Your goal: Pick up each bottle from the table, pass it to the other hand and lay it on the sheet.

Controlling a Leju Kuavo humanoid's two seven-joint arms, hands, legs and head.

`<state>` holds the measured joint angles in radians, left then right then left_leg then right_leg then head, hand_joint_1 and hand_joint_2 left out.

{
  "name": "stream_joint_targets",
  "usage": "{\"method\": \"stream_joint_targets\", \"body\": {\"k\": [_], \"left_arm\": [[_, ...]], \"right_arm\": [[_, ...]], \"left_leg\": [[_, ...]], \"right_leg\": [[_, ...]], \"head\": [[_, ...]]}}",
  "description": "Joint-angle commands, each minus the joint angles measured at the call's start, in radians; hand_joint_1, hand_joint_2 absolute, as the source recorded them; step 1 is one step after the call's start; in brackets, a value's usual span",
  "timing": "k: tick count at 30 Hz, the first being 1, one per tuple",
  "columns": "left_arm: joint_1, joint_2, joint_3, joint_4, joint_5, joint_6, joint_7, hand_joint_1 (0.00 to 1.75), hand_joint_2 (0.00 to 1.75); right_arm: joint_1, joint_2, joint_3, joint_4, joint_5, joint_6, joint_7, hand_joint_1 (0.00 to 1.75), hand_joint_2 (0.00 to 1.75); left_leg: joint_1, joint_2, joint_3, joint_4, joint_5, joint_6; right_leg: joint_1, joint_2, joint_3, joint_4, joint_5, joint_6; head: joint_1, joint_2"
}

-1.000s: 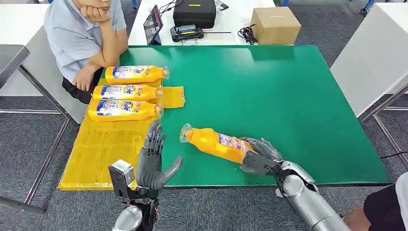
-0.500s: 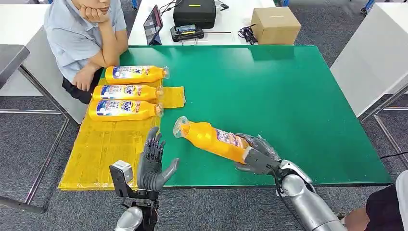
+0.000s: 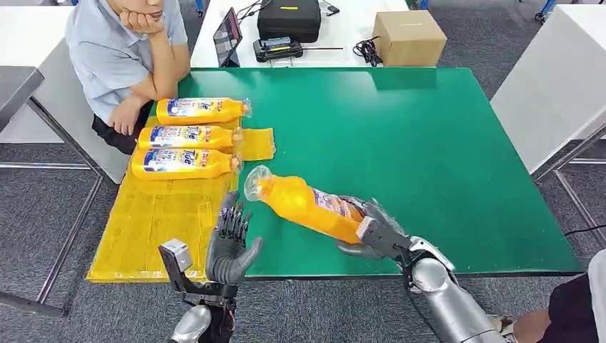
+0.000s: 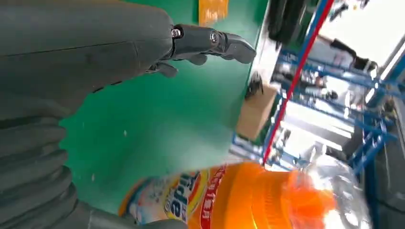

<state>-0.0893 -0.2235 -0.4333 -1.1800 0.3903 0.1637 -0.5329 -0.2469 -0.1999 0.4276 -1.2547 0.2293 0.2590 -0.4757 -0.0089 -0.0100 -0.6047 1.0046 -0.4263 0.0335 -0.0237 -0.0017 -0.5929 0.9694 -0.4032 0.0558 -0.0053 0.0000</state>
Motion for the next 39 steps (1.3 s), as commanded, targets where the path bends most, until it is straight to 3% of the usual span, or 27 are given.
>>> {"method": "stream_joint_targets", "body": {"k": [1, 4, 7, 12, 17, 22, 29, 30, 31, 32, 39], "left_arm": [[-0.090, 0.008, -0.088, 0.118, -0.015, -0.085, -0.020, 0.00, 1.75], [-0.102, 0.010, -0.115, 0.133, -0.025, -0.124, -0.020, 0.00, 1.75], [-0.107, 0.007, -0.124, 0.136, -0.029, -0.142, -0.027, 0.00, 1.75], [-0.118, 0.003, -0.125, 0.147, -0.037, -0.136, -0.027, 0.00, 1.75], [-0.127, -0.002, -0.132, 0.159, -0.043, -0.141, -0.028, 0.00, 1.75], [-0.181, -0.032, -0.125, 0.255, -0.078, -0.002, 0.003, 0.00, 1.75], [-0.206, -0.043, -0.118, 0.282, -0.062, 0.024, 0.023, 0.03, 1.75], [-0.210, -0.043, -0.122, 0.285, -0.071, 0.046, 0.017, 1.62, 1.75], [-0.212, -0.043, -0.124, 0.288, -0.070, 0.046, 0.019, 1.62, 1.75], [-0.212, -0.043, -0.124, 0.288, -0.070, 0.046, 0.019, 1.75, 1.75], [-0.213, -0.040, -0.121, 0.283, -0.054, 0.034, 0.019, 1.75, 1.75]], "right_arm": [[-0.117, 0.031, 0.115, 0.163, -0.037, 0.061, -0.022, 1.75, 1.75], [-0.138, 0.039, 0.136, 0.189, -0.048, 0.068, -0.032, 1.75, 1.75], [-0.157, 0.050, 0.146, 0.215, -0.052, 0.069, -0.031, 1.61, 1.75], [-0.167, 0.068, 0.158, 0.229, -0.053, 0.078, -0.033, 1.68, 1.75], [-0.187, 0.083, 0.177, 0.253, -0.055, 0.083, -0.024, 1.59, 1.75], [-0.206, 0.104, 0.221, 0.264, -0.043, 0.068, -0.013, 1.61, 1.75], [-0.202, 0.105, 0.240, 0.277, -0.048, 0.056, -0.005, 1.52, 1.75], [-0.201, 0.105, 0.240, 0.282, -0.052, 0.050, -0.004, 1.54, 1.75], [-0.201, 0.105, 0.241, 0.284, -0.053, 0.049, -0.004, 1.54, 1.75], [-0.201, 0.105, 0.241, 0.284, -0.053, 0.049, -0.004, 1.52, 1.75], [-0.196, 0.102, 0.251, 0.288, -0.058, 0.049, -0.005, 1.45, 1.75]], "left_leg": [[0.000, 0.001, 0.002, -0.001, 0.000, -0.001], [0.001, 0.002, 0.002, -0.001, 0.000, -0.001], [0.003, 0.003, 0.006, 0.000, -0.003, -0.003], [0.001, 0.002, 0.003, 0.000, -0.001, -0.002], [0.001, 0.002, 0.003, 0.000, -0.001, -0.002], [0.001, 0.003, 0.003, 0.000, -0.001, -0.002], [0.001, 0.000, 0.003, 0.000, -0.001, -0.002], [0.002, 0.001, 0.004, 0.001, -0.002, -0.003], [0.002, 0.001, 0.004, 0.001, -0.001, -0.002], [0.001, 0.001, 0.003, 0.000, 0.000, -0.002], [0.002, 0.002, 0.004, 0.001, -0.001, -0.003]], "right_leg": [[0.000, 0.001, 0.002, -0.001, 0.000, -0.001], [0.001, 0.002, 0.002, -0.001, 0.000, -0.002], [0.003, 0.002, 0.006, -0.001, -0.001, -0.004], [0.001, 0.002, 0.002, -0.001, 0.000, -0.002], [0.001, 0.002, 0.002, 0.000, 0.000, -0.002], [0.001, 0.002, 0.003, 0.000, 0.000, -0.002], [0.001, 0.000, 0.003, 0.000, -0.001, -0.002], [0.002, 0.000, 0.004, 0.000, -0.001, -0.003], [0.002, 0.000, 0.004, 0.000, -0.001, -0.003], [0.001, 0.000, 0.003, 0.000, 0.000, -0.002], [0.002, 0.001, 0.004, 0.000, -0.001, -0.003]], "head": [[0.000, 0.000], [0.000, 0.000], [0.000, 0.000], [0.000, 0.000], [0.000, 0.000], [0.000, 0.000], [0.000, 0.000], [0.000, 0.000], [0.000, 0.000], [0.000, 0.000], [0.000, 0.000]]}}
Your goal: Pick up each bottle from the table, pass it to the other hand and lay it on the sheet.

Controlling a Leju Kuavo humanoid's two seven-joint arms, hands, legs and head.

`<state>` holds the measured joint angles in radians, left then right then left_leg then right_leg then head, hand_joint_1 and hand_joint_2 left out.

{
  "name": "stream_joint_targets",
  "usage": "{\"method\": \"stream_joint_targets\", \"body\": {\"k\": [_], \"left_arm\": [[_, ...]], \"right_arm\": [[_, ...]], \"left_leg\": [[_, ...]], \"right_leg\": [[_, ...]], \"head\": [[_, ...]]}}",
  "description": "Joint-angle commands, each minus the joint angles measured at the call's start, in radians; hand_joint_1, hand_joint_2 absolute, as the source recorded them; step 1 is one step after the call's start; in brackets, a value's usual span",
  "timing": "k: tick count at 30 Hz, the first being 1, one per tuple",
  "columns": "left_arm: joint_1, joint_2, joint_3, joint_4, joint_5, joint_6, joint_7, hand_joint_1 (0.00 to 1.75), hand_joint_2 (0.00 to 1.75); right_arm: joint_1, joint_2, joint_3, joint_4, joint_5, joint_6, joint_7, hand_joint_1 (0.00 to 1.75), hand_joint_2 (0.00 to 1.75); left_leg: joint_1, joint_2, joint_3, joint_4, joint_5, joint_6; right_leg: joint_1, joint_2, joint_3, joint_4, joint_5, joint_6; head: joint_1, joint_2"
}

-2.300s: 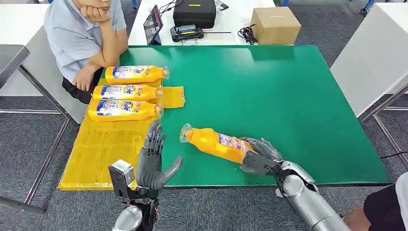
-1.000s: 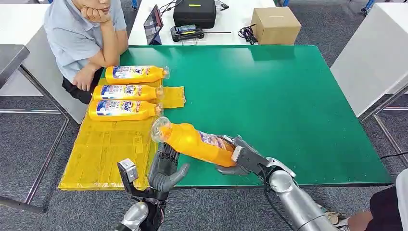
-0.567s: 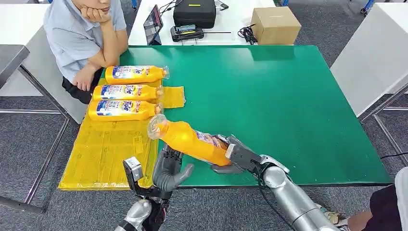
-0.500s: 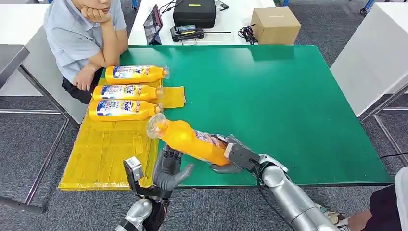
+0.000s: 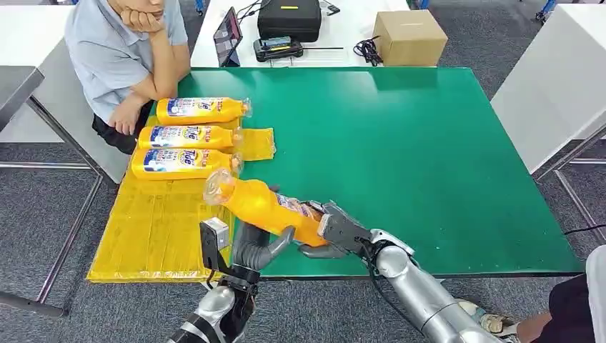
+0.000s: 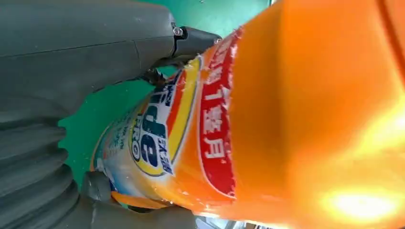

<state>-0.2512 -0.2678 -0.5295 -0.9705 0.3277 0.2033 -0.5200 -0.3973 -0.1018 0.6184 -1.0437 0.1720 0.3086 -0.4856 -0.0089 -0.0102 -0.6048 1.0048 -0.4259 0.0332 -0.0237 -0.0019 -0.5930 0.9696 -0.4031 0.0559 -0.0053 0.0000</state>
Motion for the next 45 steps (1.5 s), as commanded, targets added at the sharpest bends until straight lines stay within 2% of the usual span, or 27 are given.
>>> {"method": "stream_joint_targets", "body": {"k": [1, 3, 4, 5, 6, 11, 13, 17, 19, 22, 24, 26, 27, 28, 29, 32, 35, 36, 45], "left_arm": [[-0.049, 0.005, -0.025, 0.067, 0.012, -0.007, 0.005, 1.75, 1.75], [-0.048, 0.006, -0.025, 0.064, 0.013, -0.006, 0.005, 1.75, 1.75], [-0.048, 0.006, -0.023, 0.061, 0.014, -0.002, 0.003, 1.75, 1.75], [-0.048, 0.006, -0.023, 0.061, 0.014, -0.002, 0.003, 1.75, 1.75], [-0.047, 0.007, -0.025, 0.053, 0.012, 0.004, -0.001, 1.75, 1.75], [-0.040, 0.015, -0.028, 0.029, 0.005, 0.016, -0.005, 1.75, 1.75], [-0.041, 0.030, -0.049, 0.017, -0.069, 0.091, -0.015, 1.75, 1.75], [-0.038, 0.032, -0.048, 0.010, -0.071, 0.090, -0.015, 1.75, 1.75], [-0.040, 0.044, -0.073, 0.004, -0.194, 0.177, -0.021, 1.75, 1.75], [-0.038, 0.066, -0.064, -0.026, -0.286, 0.183, 0.024, 1.75, 1.75], [-0.054, 0.087, -0.066, -0.018, -0.409, 0.252, 0.046, 1.75, 1.75], [-0.086, 0.110, -0.077, 0.012, -0.700, 0.436, 0.091, 1.75, 1.75], [-0.088, 0.115, -0.059, 0.006, -0.746, 0.437, 0.102, 1.75, 1.75], [-0.102, 0.134, -0.050, 0.015, -0.978, 0.495, 0.185, 1.75, 1.75], [-0.088, 0.141, 0.026, -0.016, -1.254, 0.495, 0.266, 1.75, 1.75], [-0.097, 0.182, 0.077, -0.024, -1.460, 0.493, 0.350, 1.75, 1.75], [-0.087, 0.218, 0.098, -0.061, -1.540, 0.492, 0.408, 1.75, 1.75], [-0.081, 0.223, 0.102, -0.075, -1.541, 0.495, 0.413, 1.75, 1.75], [-0.044, 0.242, 0.115, -0.177, -1.537, 0.488, 0.427, 1.75, 1.75]], "right_arm": [[-0.044, 0.002, 0.060, 0.076, -0.003, -0.002, 0.006, 1.45, 1.75], [-0.044, 0.000, 0.058, 0.077, -0.005, -0.001, 0.005, 1.34, 1.75], [-0.044, -0.001, 0.058, 0.079, -0.008, 0.000, 0.005, 1.24, 1.75], [-0.044, -0.001, 0.058, 0.079, -0.008, 0.000, 0.005, 0.40, 1.75], [-0.044, 0.000, 0.056, 0.082, -0.010, -0.002, 0.006, 0.00, 1.75], [-0.037, 0.003, 0.056, 0.096, -0.008, -0.012, 0.014, 0.00, 1.75], [-0.020, 0.001, 0.046, 0.099, -0.003, -0.031, 0.014, 0.00, 1.75], [-0.011, -0.002, 0.041, 0.101, -0.004, -0.036, 0.010, 0.00, 1.75], [0.008, 0.000, 0.019, 0.098, 0.003, -0.056, 0.009, 0.00, 1.75], [0.033, 0.008, -0.009, 0.110, 0.022, -0.070, -0.011, 0.00, 1.75], [0.047, 0.020, -0.026, 0.118, 0.032, -0.080, -0.023, 0.00, 1.75], [0.054, 0.031, -0.043, 0.132, 0.045, -0.084, -0.041, 0.00, 1.75], [0.054, 0.034, -0.049, 0.139, 0.049, -0.085, -0.045, 0.00, 1.75], [0.053, 0.036, -0.057, 0.148, 0.055, -0.087, -0.051, 0.00, 1.75], [0.054, 0.038, -0.067, 0.154, 0.060, -0.090, -0.057, 0.00, 1.75], [0.065, 0.033, -0.088, 0.150, 0.066, -0.094, -0.064, 0.00, 1.75], [0.094, 0.032, -0.120, 0.121, 0.068, -0.097, -0.063, 0.00, 1.75], [0.100, 0.033, -0.126, 0.114, 0.071, -0.097, -0.061, 0.00, 1.75], [0.125, 0.038, -0.140, 0.086, 0.083, -0.098, -0.054, 0.00, 1.75]], "left_leg": [[0.001, 0.001, 0.003, 0.000, -0.001, -0.002], [0.001, 0.001, 0.002, 0.000, -0.001, -0.002], [0.002, 0.002, 0.004, 0.001, -0.002, -0.003], [0.001, 0.001, 0.003, 0.000, -0.002, -0.002], [0.003, 0.002, 0.004, 0.001, -0.003, -0.003], [0.002, 0.001, 0.003, 0.000, -0.002, -0.002], [0.002, 0.001, 0.004, 0.001, -0.002, -0.002], [0.001, 0.000, 0.003, 0.000, -0.001, -0.002], [0.002, 0.000, 0.003, 0.000, -0.001, -0.002], [0.002, 0.001, 0.004, 0.000, -0.002, -0.002], [0.002, 0.000, 0.005, 0.000, -0.002, -0.003], [0.004, 0.002, 0.007, 0.001, -0.004, -0.004], [0.004, 0.002, 0.008, 0.001, -0.004, -0.004], [0.004, 0.003, 0.007, 0.001, -0.004, -0.004], [0.002, 0.001, 0.004, -0.001, -0.001, -0.002], [0.002, 0.003, 0.003, -0.001, -0.001, -0.002], [0.004, 0.005, 0.007, 0.001, -0.003, -0.004], [0.002, 0.003, 0.003, 0.000, -0.001, -0.002], [0.003, 0.003, 0.004, 0.001, -0.002, -0.003]], "right_leg": [[0.001, 0.001, 0.003, 0.000, -0.001, -0.002], [0.001, 0.000, 0.002, 0.000, -0.001, -0.002], [0.002, 0.001, 0.004, 0.000, -0.001, -0.003], [0.002, 0.001, 0.003, 0.000, -0.001, -0.003], [0.003, 0.001, 0.005, 0.000, -0.002, -0.003], [0.002, 0.000, 0.003, 0.000, -0.001, -0.003], [0.002, 0.001, 0.004, 0.000, -0.002, -0.003], [0.001, 0.000, 0.003, -0.001, -0.001, -0.002], [0.002, 0.000, 0.003, 0.000, -0.001, -0.003], [0.002, 0.000, 0.005, -0.001, -0.001, -0.003], [0.002, -0.001, 0.005, -0.001, -0.001, -0.003], [0.004, 0.001, 0.007, -0.001, -0.003, -0.005], [0.004, 0.001, 0.007, 0.000, -0.003, -0.005], [0.004, 0.001, 0.007, 0.000, -0.003, -0.005], [0.002, 0.001, 0.003, -0.001, 0.000, -0.003], [0.002, 0.002, 0.003, -0.001, 0.000, -0.003], [0.004, 0.004, 0.006, 0.000, -0.001, -0.005], [0.002, 0.002, 0.003, -0.001, 0.000, -0.003], [0.002, 0.003, 0.003, 0.000, -0.001, -0.003]], "head": [[0.000, 0.000], [0.000, 0.000], [0.000, 0.000], [0.000, 0.000], [0.000, 0.000], [0.000, 0.000], [0.000, 0.000], [0.000, 0.000], [0.000, 0.000], [0.000, 0.000], [0.000, 0.000], [0.000, 0.000], [0.000, 0.000], [0.000, 0.000], [0.000, 0.000], [0.000, 0.000], [0.000, 0.000], [0.000, 0.000], [0.000, 0.000]]}}
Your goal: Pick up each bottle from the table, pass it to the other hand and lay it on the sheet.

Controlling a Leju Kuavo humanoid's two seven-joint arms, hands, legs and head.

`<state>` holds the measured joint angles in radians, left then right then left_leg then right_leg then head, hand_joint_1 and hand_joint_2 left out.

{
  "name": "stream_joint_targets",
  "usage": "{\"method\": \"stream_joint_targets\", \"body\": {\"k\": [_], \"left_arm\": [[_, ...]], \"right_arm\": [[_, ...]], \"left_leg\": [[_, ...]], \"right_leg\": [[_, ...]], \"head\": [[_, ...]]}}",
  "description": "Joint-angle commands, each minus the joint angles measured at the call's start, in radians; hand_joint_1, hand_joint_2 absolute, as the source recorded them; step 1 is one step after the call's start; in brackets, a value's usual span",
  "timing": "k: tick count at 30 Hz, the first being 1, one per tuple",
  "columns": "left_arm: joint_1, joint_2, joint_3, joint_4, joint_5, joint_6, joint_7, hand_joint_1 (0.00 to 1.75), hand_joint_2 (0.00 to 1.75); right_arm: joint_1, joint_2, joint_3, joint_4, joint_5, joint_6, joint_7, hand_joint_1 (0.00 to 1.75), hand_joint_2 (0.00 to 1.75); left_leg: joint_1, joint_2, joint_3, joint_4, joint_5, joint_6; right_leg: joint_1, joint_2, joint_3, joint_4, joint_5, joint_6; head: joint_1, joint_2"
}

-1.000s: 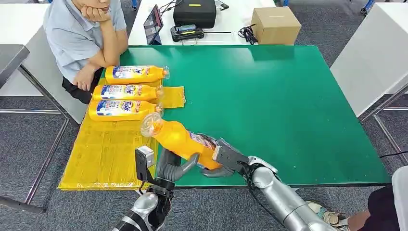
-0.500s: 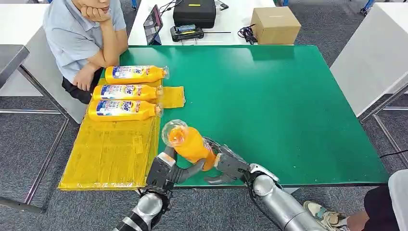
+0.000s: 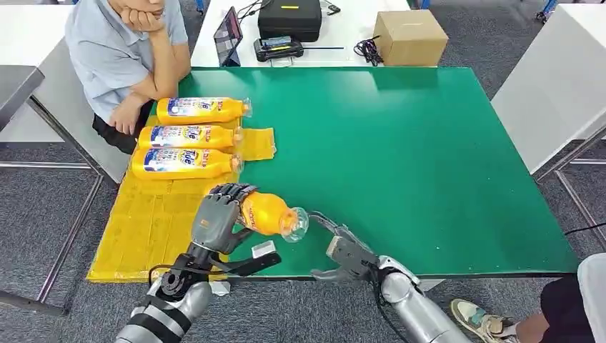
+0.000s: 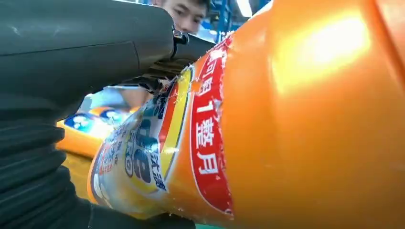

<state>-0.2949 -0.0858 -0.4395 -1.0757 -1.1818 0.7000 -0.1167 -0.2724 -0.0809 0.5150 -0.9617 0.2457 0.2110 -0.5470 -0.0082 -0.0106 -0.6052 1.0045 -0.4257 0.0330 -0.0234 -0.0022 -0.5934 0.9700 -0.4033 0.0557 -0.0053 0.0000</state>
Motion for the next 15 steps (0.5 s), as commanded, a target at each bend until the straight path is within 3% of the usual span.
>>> {"method": "stream_joint_targets", "body": {"k": [1, 3, 5, 6, 7, 8, 15], "left_arm": [[-0.001, 0.068, 0.026, -0.081, -0.106, -0.010, 0.073, 1.75, 1.75], [-0.008, 0.071, 0.036, -0.075, -0.116, -0.028, 0.094, 1.75, 1.75], [-0.053, 0.099, 0.033, -0.002, -0.278, -0.157, 0.227, 1.75, 1.75], [-0.081, 0.107, 0.034, 0.045, -0.290, -0.174, 0.240, 1.55, 1.75], [-0.108, 0.110, 0.033, 0.095, -0.309, -0.204, 0.263, 0.86, 1.75], [-0.136, 0.109, 0.037, 0.153, -0.313, -0.203, 0.273, 1.55, 1.75], [-0.142, 0.103, 0.036, 0.173, -0.311, -0.188, 0.269, 1.55, 1.75]], "right_arm": [[-0.001, 0.019, -0.042, 0.003, 0.013, 0.004, 0.008, 0.00, 1.75], [-0.003, 0.021, -0.045, 0.005, 0.014, 0.007, 0.009, 0.00, 1.75], [-0.011, 0.026, -0.049, 0.015, 0.017, 0.018, 0.009, 0.00, 1.75], [-0.017, 0.029, -0.050, 0.021, 0.019, 0.021, 0.008, 0.00, 1.75], [-0.022, 0.032, -0.049, 0.026, 0.022, 0.024, 0.007, 0.00, 1.75], [-0.031, 0.037, -0.048, 0.035, 0.024, 0.029, 0.006, 0.00, 1.75], [-0.032, 0.038, -0.048, 0.038, 0.025, 0.029, 0.006, 0.00, 1.75]], "left_leg": [[0.002, 0.005, 0.005, 0.001, -0.003, -0.003], [0.002, 0.003, 0.003, 0.001, -0.002, -0.002], [0.001, 0.002, 0.001, 0.000, -0.001, -0.002], [0.002, 0.003, 0.003, 0.001, -0.002, -0.003], [0.001, 0.002, 0.003, 0.000, -0.001, -0.003], [0.002, 0.002, 0.003, 0.000, -0.001, -0.003], [0.001, 0.001, 0.002, 0.000, 0.000, -0.002]], "right_leg": [[0.003, 0.004, 0.005, 0.000, -0.002, -0.004], [0.002, 0.002, 0.003, 0.000, -0.001, -0.003], [0.001, 0.001, 0.001, 0.000, 0.000, -0.002], [0.002, 0.002, 0.002, 0.000, -0.001, -0.003], [0.002, 0.002, 0.002, 0.000, 0.000, -0.003], [0.002, 0.001, 0.002, 0.000, 0.000, -0.003], [0.001, 0.001, 0.002, 0.000, 0.000, -0.002]], "head": [[0.000, 0.000], [0.000, 0.000], [0.000, 0.000], [0.000, 0.000], [0.000, 0.000], [0.000, 0.000], [0.000, 0.000]]}}
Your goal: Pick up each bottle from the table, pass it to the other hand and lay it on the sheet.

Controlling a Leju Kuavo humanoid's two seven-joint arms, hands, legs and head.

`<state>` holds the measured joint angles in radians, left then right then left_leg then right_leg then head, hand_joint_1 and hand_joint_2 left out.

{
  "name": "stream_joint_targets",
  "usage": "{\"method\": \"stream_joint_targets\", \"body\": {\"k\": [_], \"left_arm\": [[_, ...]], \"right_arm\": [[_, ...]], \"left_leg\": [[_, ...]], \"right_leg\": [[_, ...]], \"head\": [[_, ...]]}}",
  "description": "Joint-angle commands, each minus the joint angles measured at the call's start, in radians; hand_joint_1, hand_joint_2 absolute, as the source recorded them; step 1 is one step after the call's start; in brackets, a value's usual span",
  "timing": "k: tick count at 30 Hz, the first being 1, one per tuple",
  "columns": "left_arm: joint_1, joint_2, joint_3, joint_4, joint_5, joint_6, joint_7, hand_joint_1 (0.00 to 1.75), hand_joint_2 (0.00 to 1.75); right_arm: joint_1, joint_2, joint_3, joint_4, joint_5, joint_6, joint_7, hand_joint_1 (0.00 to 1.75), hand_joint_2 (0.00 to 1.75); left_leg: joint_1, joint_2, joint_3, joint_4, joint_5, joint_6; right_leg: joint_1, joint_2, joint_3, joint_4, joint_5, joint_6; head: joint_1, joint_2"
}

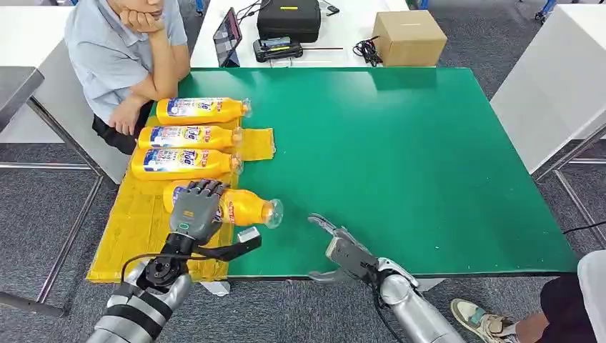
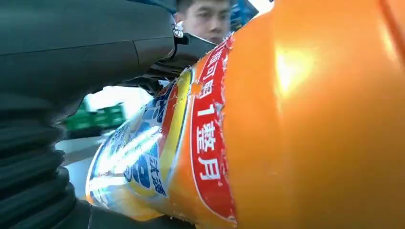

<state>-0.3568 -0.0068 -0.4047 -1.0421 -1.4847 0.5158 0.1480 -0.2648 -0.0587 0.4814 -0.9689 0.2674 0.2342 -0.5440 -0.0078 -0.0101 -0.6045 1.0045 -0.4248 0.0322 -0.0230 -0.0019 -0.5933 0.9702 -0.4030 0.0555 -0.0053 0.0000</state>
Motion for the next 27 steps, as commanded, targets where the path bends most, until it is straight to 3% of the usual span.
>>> {"method": "stream_joint_targets", "body": {"k": [1, 2, 4, 15, 16, 20, 21, 22, 27], "left_arm": [[-0.080, 0.024, 0.002, 0.140, -0.008, -0.003, 0.005, 1.55, 1.75], [-0.080, 0.024, 0.002, 0.140, -0.008, -0.003, 0.005, 1.55, 1.75], [-0.088, 0.023, 0.002, 0.153, -0.018, -0.038, 0.025, 1.75, 1.75], [-0.199, -0.008, 0.007, 0.350, -0.075, -0.135, 0.107, 1.75, 1.75], [-0.230, -0.007, -0.028, 0.391, -0.086, -0.212, 0.135, 1.68, 1.75], [-0.276, -0.015, -0.045, 0.449, -0.085, -0.251, 0.149, 1.54, 1.75], [-0.278, -0.016, -0.045, 0.450, -0.085, -0.252, 0.149, 0.58, 1.75], [-0.282, -0.017, -0.049, 0.457, -0.086, -0.250, 0.151, 0.00, 1.75], [-0.296, -0.038, -0.036, 0.506, -0.077, -0.266, 0.151, 0.00, 1.75]], "right_arm": [[-0.040, 0.016, -0.015, 0.045, 0.003, 0.006, 0.002, 0.00, 1.75], [-0.040, 0.016, -0.015, 0.045, 0.003, 0.006, 0.002, 0.00, 1.75], [-0.043, 0.016, -0.012, 0.046, 0.006, 0.009, 0.001, 0.00, 1.75], [-0.064, 0.028, -0.013, 0.063, 0.016, 0.015, 0.007, 0.00, 1.75], [-0.067, 0.031, -0.013, 0.067, 0.017, 0.018, 0.007, 0.00, 1.75], [-0.080, 0.042, -0.012, 0.083, 0.020, 0.021, 0.003, 0.00, 1.75], [-0.080, 0.044, -0.011, 0.083, 0.020, 0.021, 0.003, 0.00, 1.75], [-0.081, 0.045, -0.012, 0.085, 0.020, 0.019, 0.003, 0.00, 1.75], [-0.082, 0.043, -0.014, 0.082, 0.024, 0.014, 0.000, 0.00, 1.75]], "left_leg": [[0.002, 0.002, 0.005, 0.001, -0.003, -0.003], [0.002, 0.001, 0.003, 0.001, -0.002, -0.002], [0.002, 0.002, 0.004, 0.001, -0.003, -0.002], [0.001, 0.000, 0.001, 0.001, -0.001, -0.001], [0.002, 0.001, 0.003, 0.001, -0.002, -0.002], [0.001, 0.000, 0.002, 0.001, -0.001, -0.002], [0.002, 0.001, 0.003, 0.002, -0.002, -0.002], [0.001, 0.001, 0.002, 0.000, -0.001, -0.001], [0.002, 0.001, 0.003, 0.001, -0.002, -0.002]], "right_leg": [[0.003, 0.001, 0.005, -0.001, -0.002, -0.003], [0.002, 0.001, 0.004, -0.001, -0.001, -0.002], [0.002, 0.002, 0.004, 0.000, -0.002, -0.003], [0.001, 0.000, 0.001, 0.000, 0.000, -0.002], [0.002, 0.000, 0.003, 0.000, -0.001, -0.003], [0.001, -0.001, 0.003, 0.000, -0.001, -0.002], [0.002, 0.000, 0.004, 0.001, -0.002, -0.003], [0.001, 0.000, 0.002, 0.000, 0.000, -0.002], [0.002, 0.000, 0.004, 0.000, -0.001, -0.003]], "head": [[0.000, 0.000], [0.000, 0.000], [0.000, 0.000], [0.000, 0.000], [0.000, 0.000], [0.000, 0.000], [0.000, 0.000], [0.000, 0.000], [0.000, 0.000]]}}
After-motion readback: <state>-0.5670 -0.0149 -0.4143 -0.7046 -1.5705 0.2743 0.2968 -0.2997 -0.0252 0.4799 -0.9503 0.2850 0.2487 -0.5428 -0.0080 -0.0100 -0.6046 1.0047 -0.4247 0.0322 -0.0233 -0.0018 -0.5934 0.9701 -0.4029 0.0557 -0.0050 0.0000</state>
